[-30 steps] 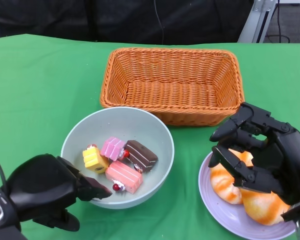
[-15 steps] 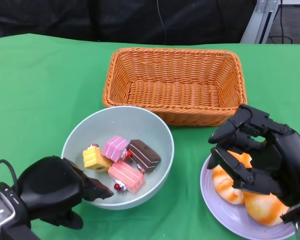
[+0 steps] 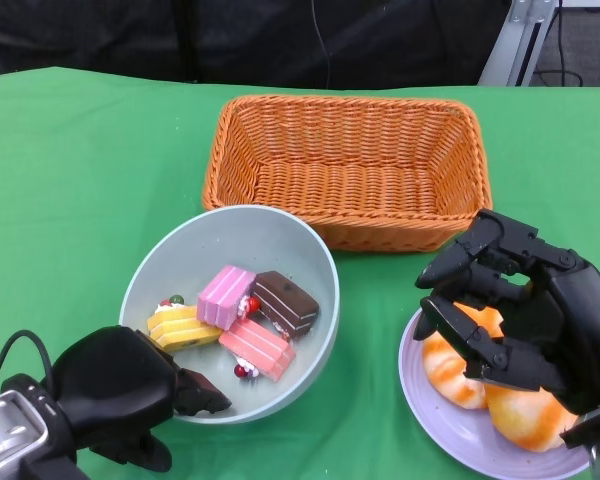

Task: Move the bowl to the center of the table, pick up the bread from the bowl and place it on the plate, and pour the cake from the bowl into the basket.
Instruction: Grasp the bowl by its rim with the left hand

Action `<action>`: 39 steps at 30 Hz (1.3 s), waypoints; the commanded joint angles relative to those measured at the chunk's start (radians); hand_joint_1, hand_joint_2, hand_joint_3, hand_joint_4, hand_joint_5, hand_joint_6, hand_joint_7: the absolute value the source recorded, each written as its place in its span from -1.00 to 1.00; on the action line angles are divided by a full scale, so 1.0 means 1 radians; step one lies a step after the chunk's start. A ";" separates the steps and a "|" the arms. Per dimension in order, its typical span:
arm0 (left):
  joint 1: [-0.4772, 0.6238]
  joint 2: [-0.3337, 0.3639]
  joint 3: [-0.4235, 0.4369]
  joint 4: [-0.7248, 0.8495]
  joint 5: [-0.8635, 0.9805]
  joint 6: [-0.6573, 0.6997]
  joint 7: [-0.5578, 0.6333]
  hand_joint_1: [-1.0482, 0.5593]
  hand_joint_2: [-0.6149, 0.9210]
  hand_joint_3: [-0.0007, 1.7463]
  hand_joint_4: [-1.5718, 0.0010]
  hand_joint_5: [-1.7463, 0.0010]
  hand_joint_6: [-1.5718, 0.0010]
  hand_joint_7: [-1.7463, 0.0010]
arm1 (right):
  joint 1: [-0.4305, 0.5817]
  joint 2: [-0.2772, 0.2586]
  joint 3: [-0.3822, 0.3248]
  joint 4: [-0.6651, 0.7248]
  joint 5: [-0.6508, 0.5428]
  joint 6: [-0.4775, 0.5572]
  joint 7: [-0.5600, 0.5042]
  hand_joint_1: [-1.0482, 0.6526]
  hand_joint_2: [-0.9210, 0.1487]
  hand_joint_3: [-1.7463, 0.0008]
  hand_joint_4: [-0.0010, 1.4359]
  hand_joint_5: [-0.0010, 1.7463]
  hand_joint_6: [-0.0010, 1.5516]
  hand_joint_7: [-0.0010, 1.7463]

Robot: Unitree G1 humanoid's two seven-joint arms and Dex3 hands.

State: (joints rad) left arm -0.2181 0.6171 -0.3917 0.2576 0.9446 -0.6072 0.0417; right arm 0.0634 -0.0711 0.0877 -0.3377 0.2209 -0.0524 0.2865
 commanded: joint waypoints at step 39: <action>-0.127 -0.134 -0.183 0.130 0.124 0.249 0.152 -0.13 0.96 -0.98 -0.51 0.86 -0.34 0.93 | 0.016 0.003 0.012 -0.002 -0.013 -0.006 -0.002 -0.08 -0.40 0.12 -0.11 0.69 -0.24 0.45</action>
State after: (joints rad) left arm -0.3409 0.4846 -0.5565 0.3471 1.0641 -0.3465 0.1738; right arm 0.0746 -0.0701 0.1001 -0.3356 0.2005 -0.0600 0.2873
